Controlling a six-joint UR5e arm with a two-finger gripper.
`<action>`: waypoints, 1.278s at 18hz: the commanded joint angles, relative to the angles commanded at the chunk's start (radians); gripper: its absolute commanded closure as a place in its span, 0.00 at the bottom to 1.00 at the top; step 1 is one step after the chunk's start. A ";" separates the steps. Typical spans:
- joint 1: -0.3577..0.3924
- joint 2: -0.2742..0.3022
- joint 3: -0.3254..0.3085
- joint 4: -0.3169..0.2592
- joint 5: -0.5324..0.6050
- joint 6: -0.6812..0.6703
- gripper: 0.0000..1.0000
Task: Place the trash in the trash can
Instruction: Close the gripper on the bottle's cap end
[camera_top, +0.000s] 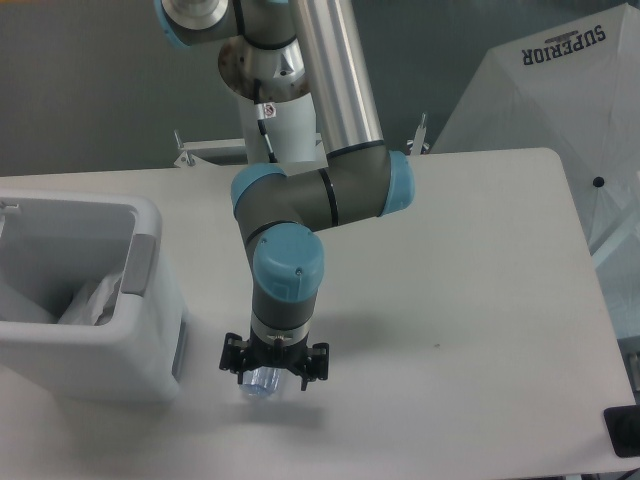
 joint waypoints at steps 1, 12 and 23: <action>0.000 0.000 -0.006 0.002 0.002 0.000 0.00; -0.025 -0.034 -0.009 0.006 0.031 0.002 0.00; -0.029 -0.060 -0.009 0.012 0.032 0.005 0.00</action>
